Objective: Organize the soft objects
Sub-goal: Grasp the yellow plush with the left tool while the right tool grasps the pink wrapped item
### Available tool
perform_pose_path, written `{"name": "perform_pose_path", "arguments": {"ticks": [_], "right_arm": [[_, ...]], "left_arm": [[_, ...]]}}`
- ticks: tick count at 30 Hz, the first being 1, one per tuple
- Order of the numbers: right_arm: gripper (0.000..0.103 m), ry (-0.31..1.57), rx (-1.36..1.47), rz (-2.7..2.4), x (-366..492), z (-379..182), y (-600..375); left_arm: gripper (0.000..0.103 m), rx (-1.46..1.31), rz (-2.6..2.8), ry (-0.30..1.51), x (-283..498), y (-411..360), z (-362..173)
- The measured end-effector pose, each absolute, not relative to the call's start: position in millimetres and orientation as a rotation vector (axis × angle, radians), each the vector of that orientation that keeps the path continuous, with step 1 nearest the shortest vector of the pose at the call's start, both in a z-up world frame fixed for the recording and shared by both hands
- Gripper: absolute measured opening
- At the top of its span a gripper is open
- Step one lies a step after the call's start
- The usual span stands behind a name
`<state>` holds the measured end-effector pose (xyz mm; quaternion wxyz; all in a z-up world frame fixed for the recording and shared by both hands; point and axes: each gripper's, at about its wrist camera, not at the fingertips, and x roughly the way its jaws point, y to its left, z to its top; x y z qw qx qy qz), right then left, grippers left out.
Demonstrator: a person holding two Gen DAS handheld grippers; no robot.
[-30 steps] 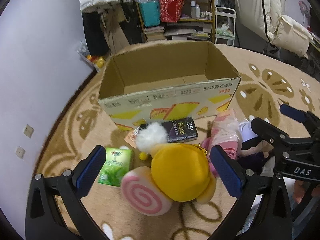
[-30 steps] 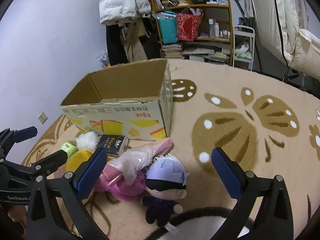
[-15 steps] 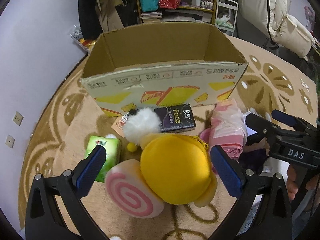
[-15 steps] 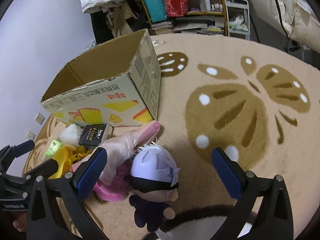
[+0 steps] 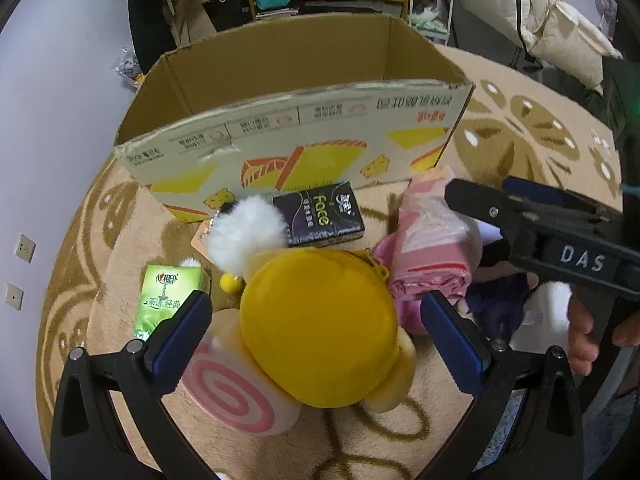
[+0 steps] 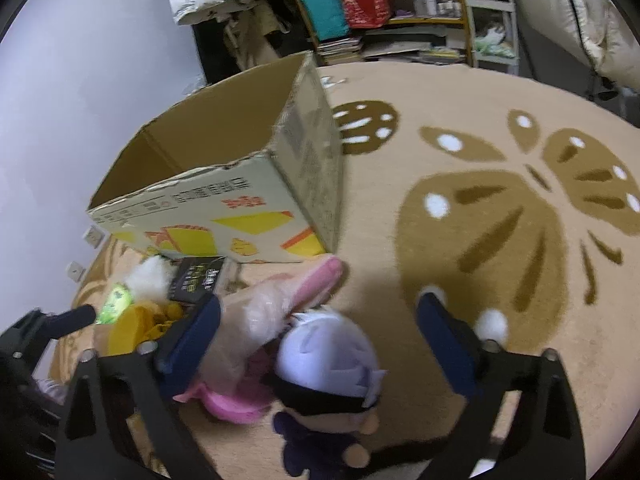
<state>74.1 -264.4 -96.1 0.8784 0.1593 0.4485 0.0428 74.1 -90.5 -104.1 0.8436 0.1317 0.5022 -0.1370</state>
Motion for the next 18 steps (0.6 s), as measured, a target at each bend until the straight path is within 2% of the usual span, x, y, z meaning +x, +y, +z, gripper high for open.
{"name": "perform_pose_path", "arguments": {"ticks": [4, 14, 18], "right_arm": [[0.075, 0.952, 0.349, 0.167, 79, -97, -256], [0.072, 0.968, 0.341, 0.196, 91, -102, -249], [0.071, 0.956, 0.344, 0.211, 90, -98, -249]], "left_arm": [[0.103, 0.297, -0.269, 1.078, 76, -91, -111], [0.103, 0.321, -0.25, 1.053, 78, -92, -115], [0.092, 0.299, -0.263, 1.037, 77, -87, -111]]}}
